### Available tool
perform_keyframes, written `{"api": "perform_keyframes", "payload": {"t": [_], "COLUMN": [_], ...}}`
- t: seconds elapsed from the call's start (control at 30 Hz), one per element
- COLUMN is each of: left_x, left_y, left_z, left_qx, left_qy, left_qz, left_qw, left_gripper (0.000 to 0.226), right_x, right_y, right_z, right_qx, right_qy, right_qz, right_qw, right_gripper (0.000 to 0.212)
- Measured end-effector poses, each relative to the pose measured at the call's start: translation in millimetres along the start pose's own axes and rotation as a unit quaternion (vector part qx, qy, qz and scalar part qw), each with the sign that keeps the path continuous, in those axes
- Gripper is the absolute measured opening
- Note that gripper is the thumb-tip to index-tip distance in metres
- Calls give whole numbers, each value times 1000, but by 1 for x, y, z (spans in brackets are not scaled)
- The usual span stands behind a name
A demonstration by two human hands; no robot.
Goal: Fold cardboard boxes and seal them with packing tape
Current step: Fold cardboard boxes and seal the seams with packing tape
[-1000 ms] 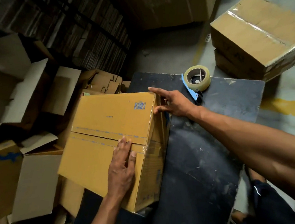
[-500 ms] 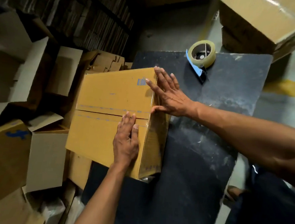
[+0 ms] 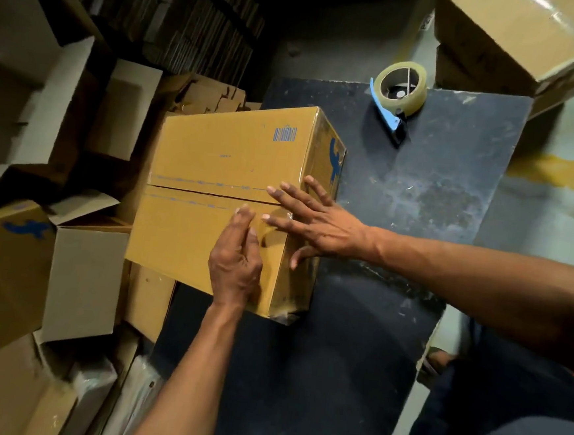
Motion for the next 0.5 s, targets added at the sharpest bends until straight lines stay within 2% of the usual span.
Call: {"api": "perform_keyframes", "payload": {"t": [0.07,0.13,0.2,0.27,0.37,0.5], "left_x": [-5,-12,-19,-23,-31,-37], "left_y": [24,50,71,84,87,86], "left_z": [-18,-35,-46,-47,-39,-32], "left_qx": [-24,-88,-179,-248,-228,-175], "left_qy": [-4,-7,-38,-80,-118,-116], "left_qz": [9,34,88,124,137,137], "left_qw": [1000,995,979,957,957,968], "left_gripper": [45,60,73,86,96,94], "right_x": [9,9,-2,-25,-55,-50], "right_y": [6,8,7,2,1,20], "right_z": [-3,-10,-17,-20,-7,9], "right_qx": [-40,-56,-35,-10,1,-8], "right_qy": [38,45,19,1,-19,8], "right_qz": [-28,-16,8,-7,-27,-19], "right_qw": [998,997,999,1000,999,1000], "right_gripper": [108,112,113,112,106,108]}}
Point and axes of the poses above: each hand's wrist, its own y-axis away from the middle knuckle, its own z-axis out of the palm, x = y × z, the point moved 2 cm from there along -y, towards the middle knuckle, and after that the axes turned 4 degrees about y, right-handed, at the moved point
